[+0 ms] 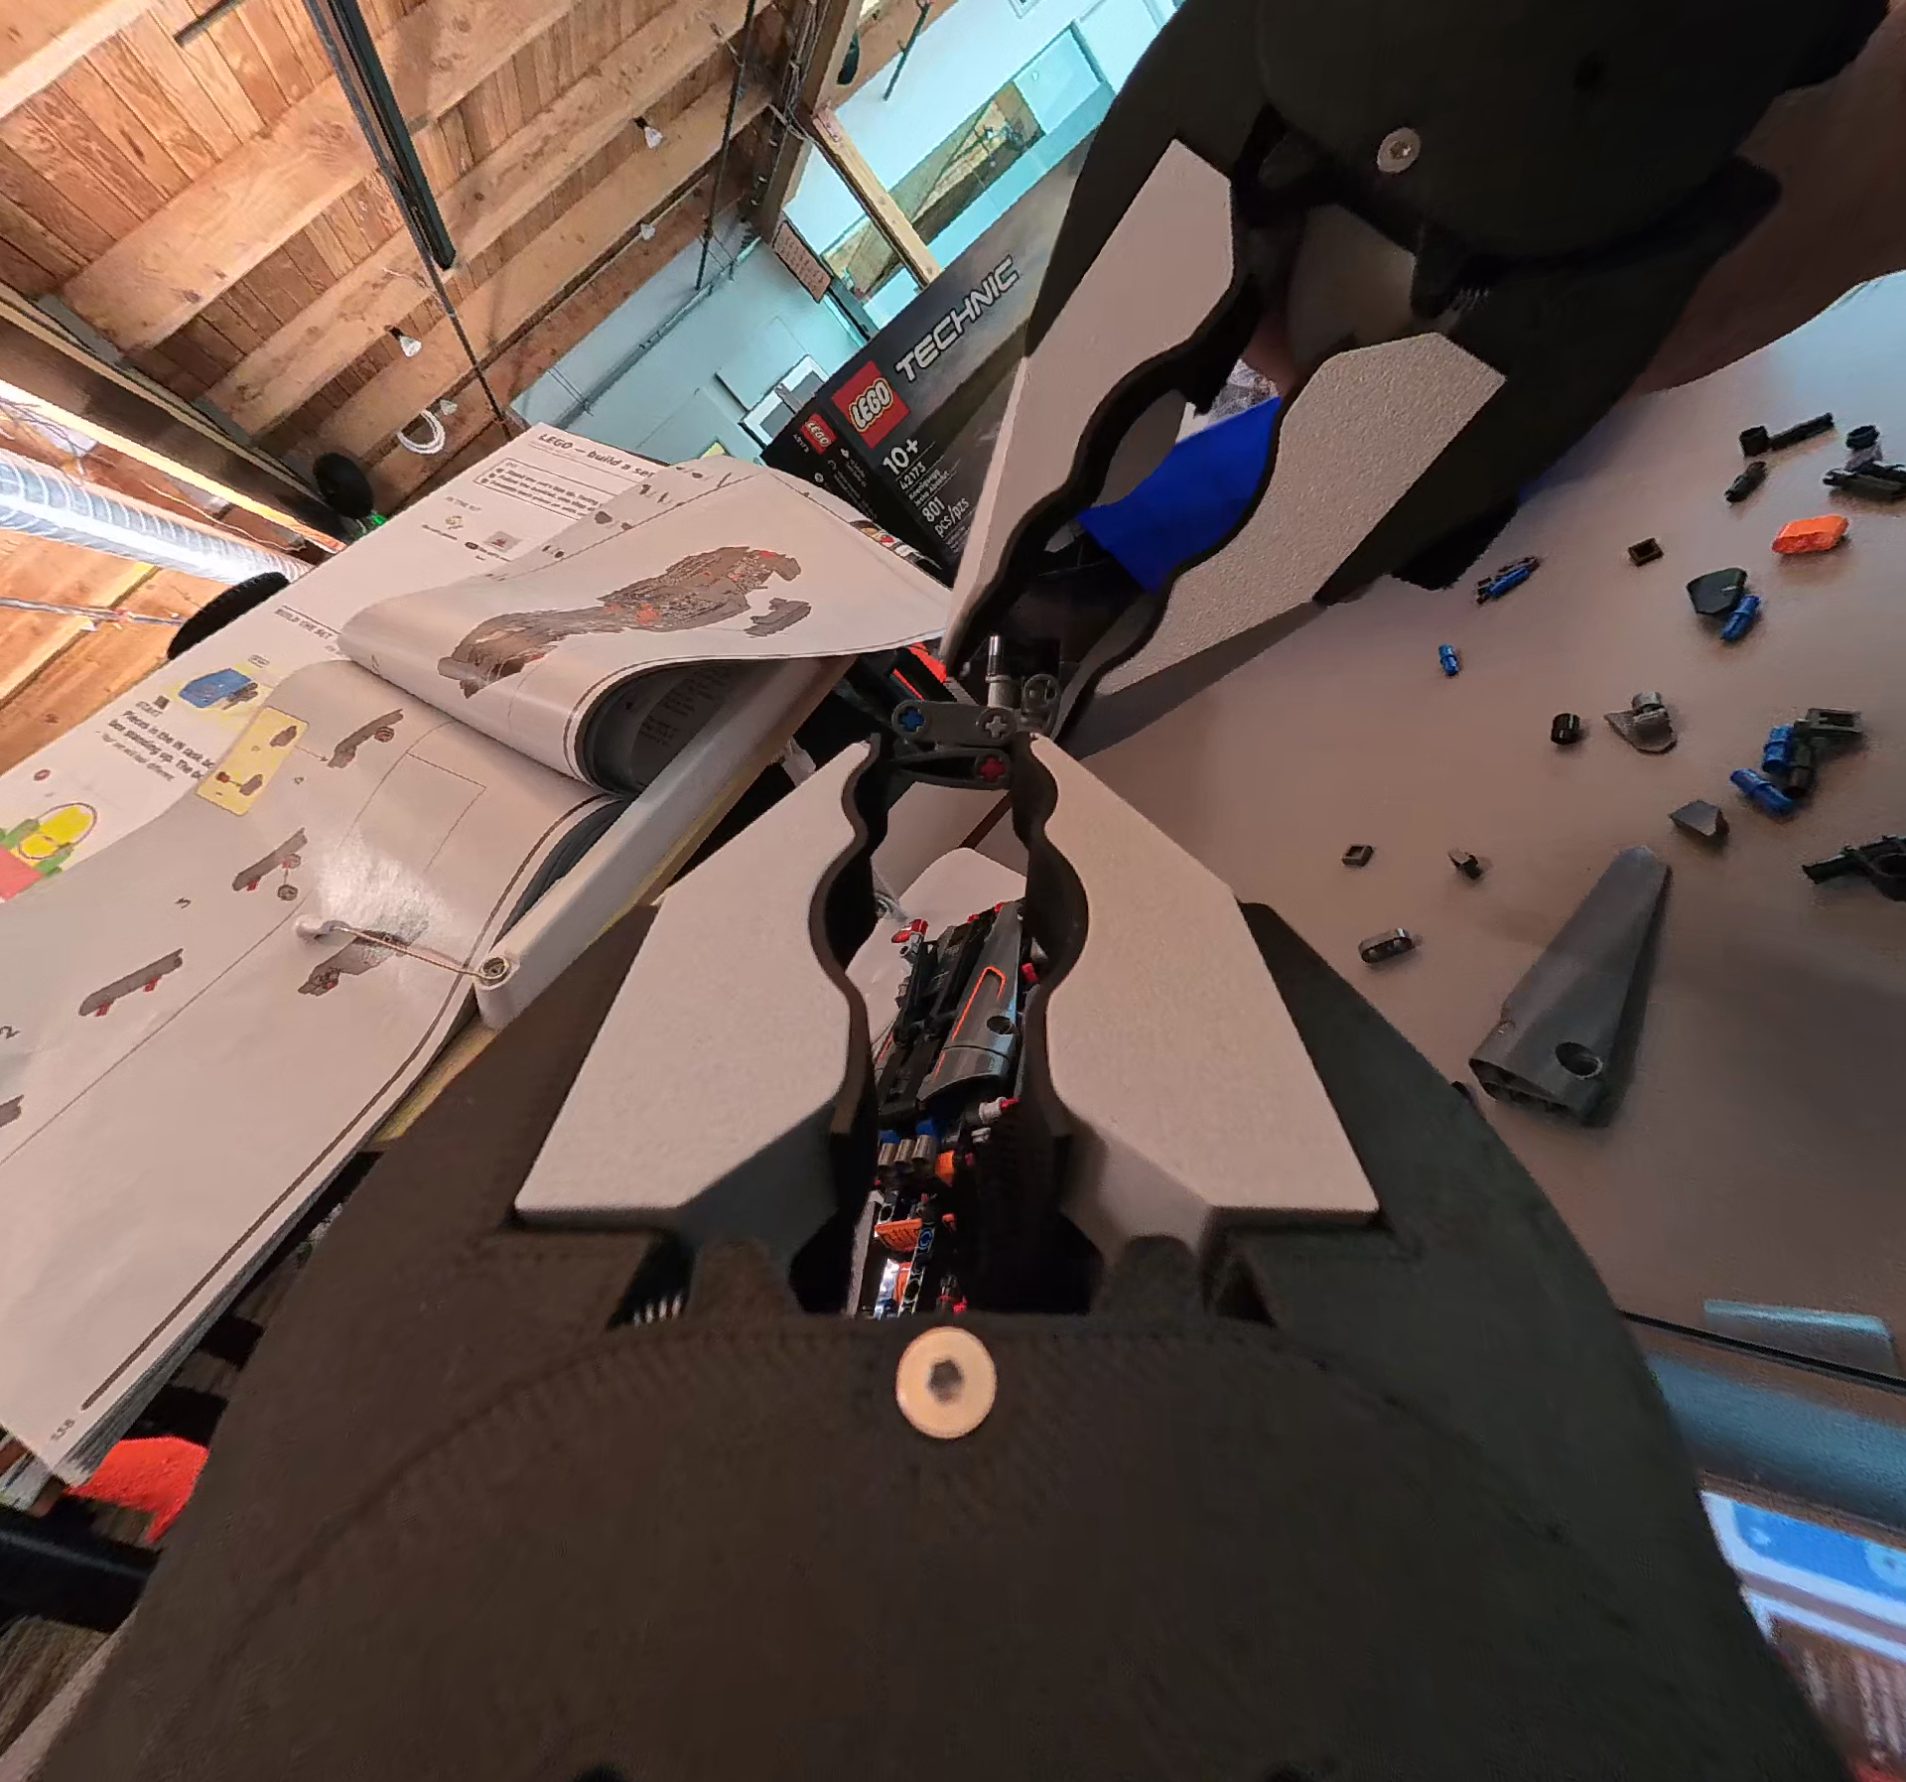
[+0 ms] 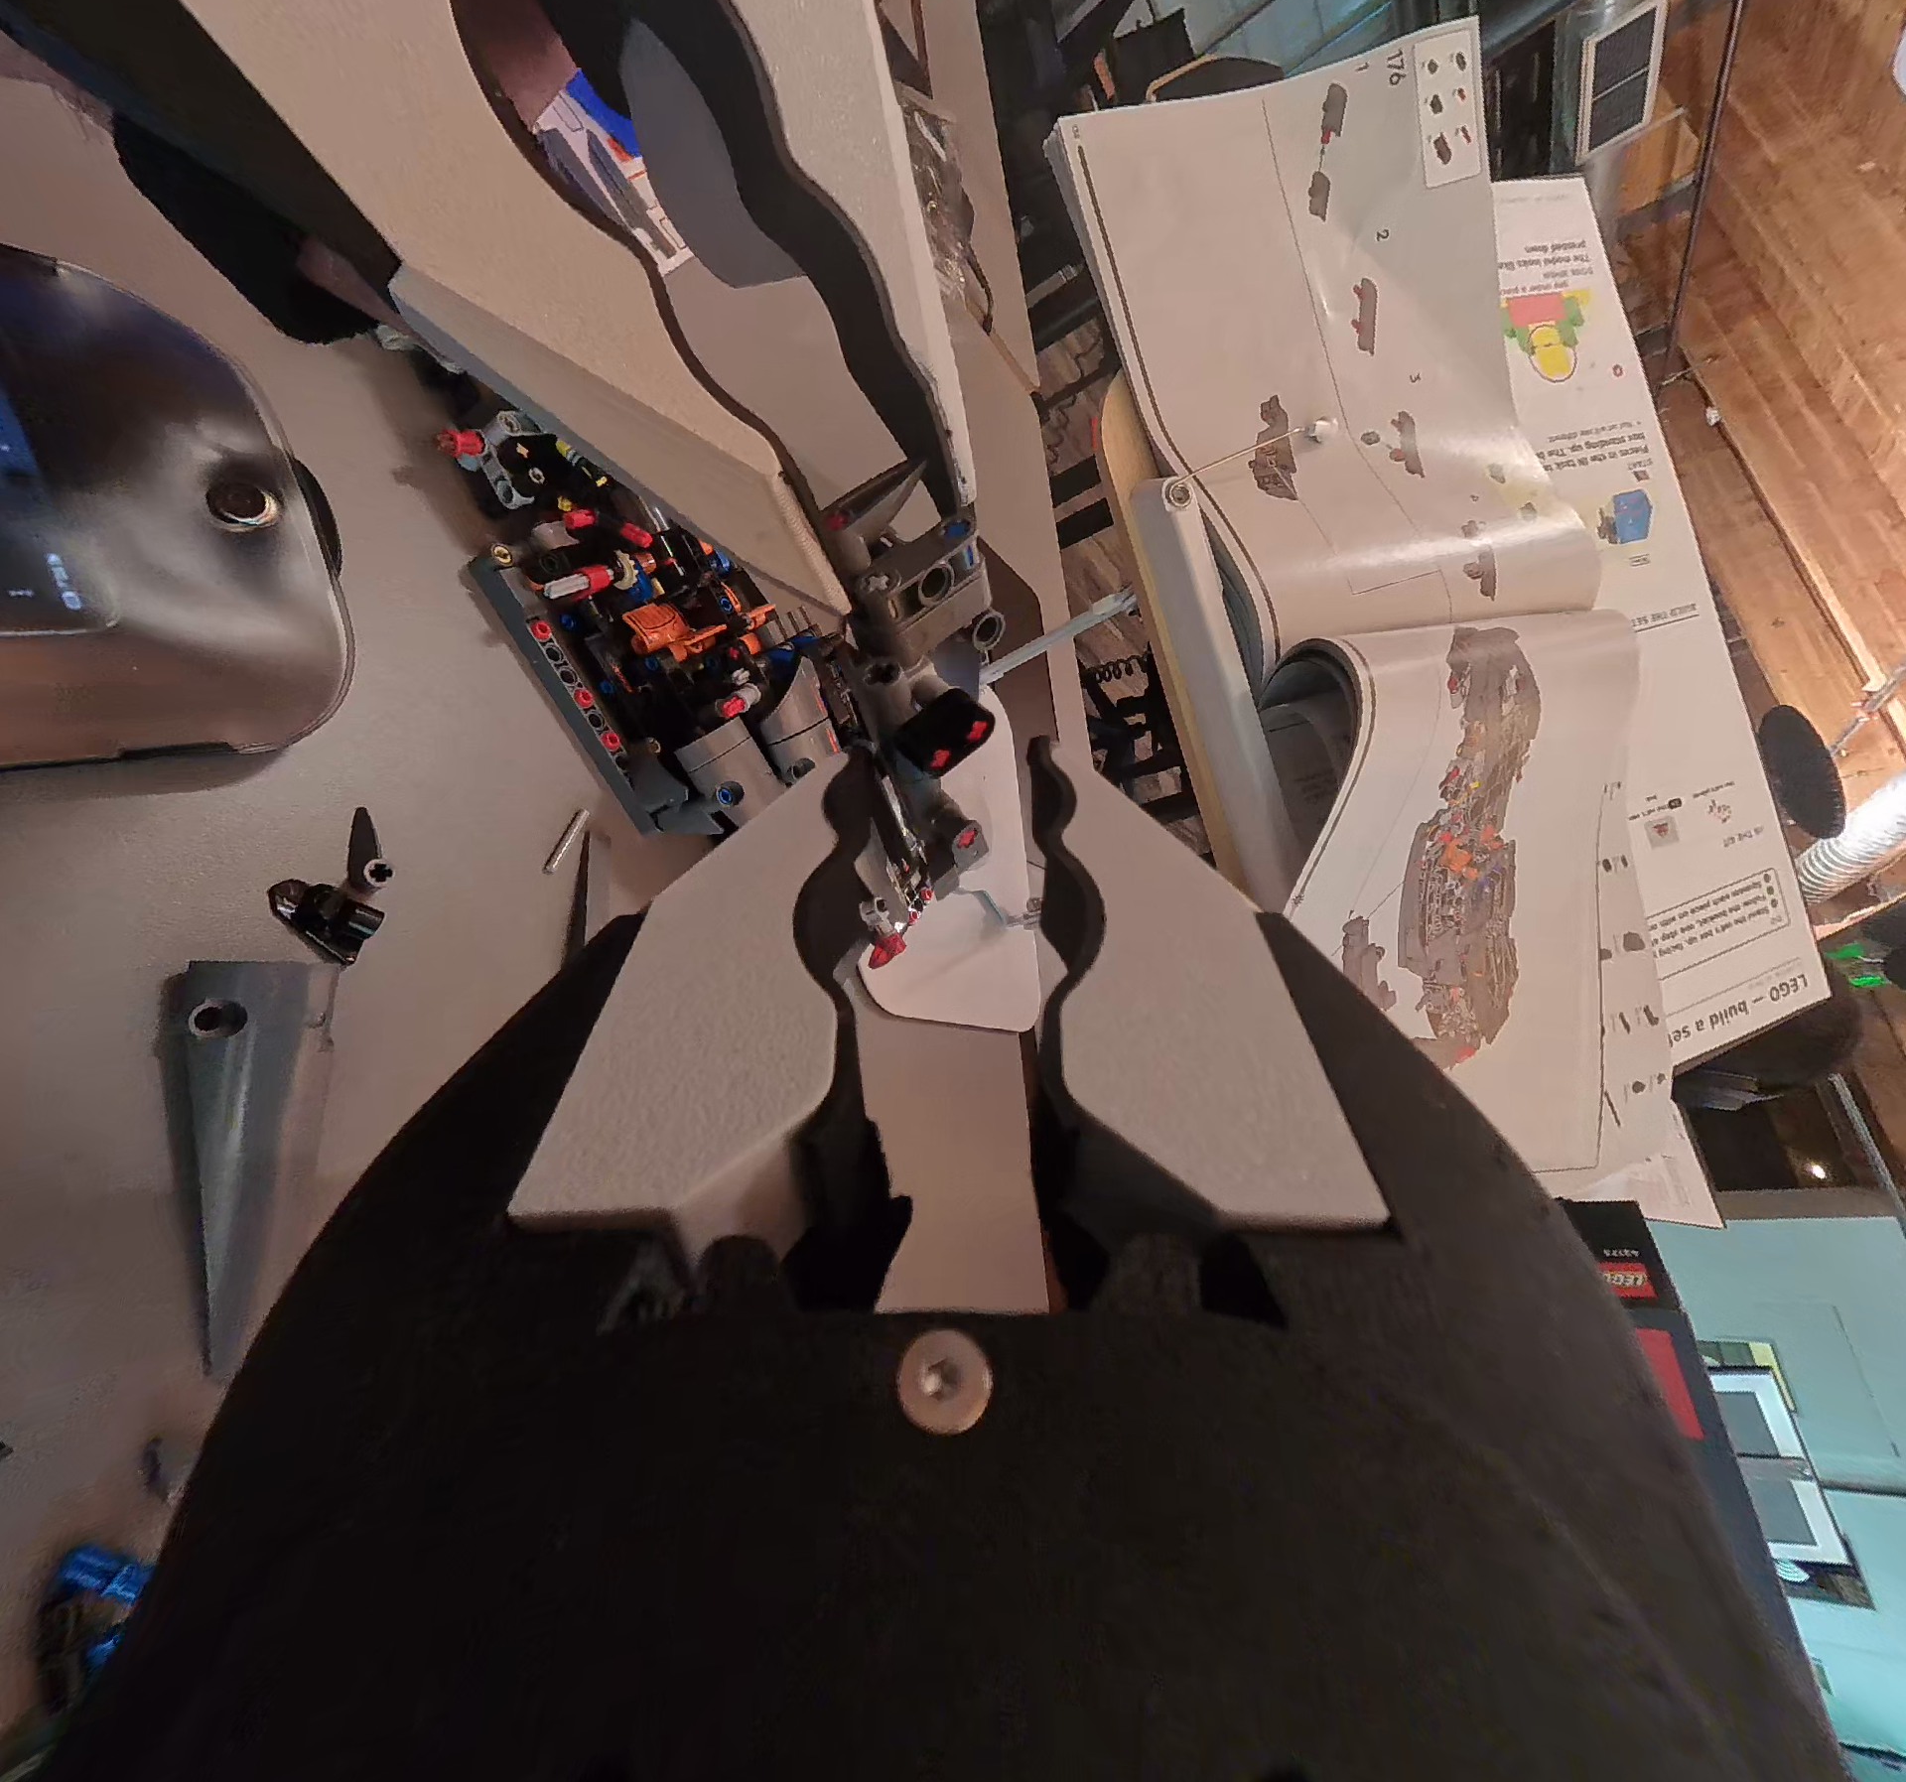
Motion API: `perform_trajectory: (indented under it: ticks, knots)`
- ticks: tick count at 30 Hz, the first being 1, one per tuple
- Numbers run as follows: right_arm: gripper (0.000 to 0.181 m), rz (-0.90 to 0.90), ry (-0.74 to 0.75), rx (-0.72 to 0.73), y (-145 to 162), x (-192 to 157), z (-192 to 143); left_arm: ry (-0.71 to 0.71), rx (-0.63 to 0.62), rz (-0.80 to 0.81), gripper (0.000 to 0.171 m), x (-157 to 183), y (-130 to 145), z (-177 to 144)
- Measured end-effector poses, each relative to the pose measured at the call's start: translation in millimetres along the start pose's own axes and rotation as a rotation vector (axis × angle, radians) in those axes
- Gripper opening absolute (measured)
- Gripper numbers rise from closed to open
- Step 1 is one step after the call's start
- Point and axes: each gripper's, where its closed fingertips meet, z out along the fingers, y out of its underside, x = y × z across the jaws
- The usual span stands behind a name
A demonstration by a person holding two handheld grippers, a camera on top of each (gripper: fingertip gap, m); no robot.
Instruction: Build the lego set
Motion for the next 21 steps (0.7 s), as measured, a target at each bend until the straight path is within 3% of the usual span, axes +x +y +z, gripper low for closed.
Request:
perform_trajectory:
  ticks: [14, 21]
  knots:
    - [0.043, 0.023, -0.008, -0.014, 4.1, 0.3, 2.3, 0.012, -0.002, -0.009, 0.022, 1.6, 1.0, 0.6]
    - [0.035, 0.005, -0.022, -0.019, 4.6, -3.5, 2.7, 0.009, 0.001, 0.008, 0.022, 2.5, -0.8, 0.0]
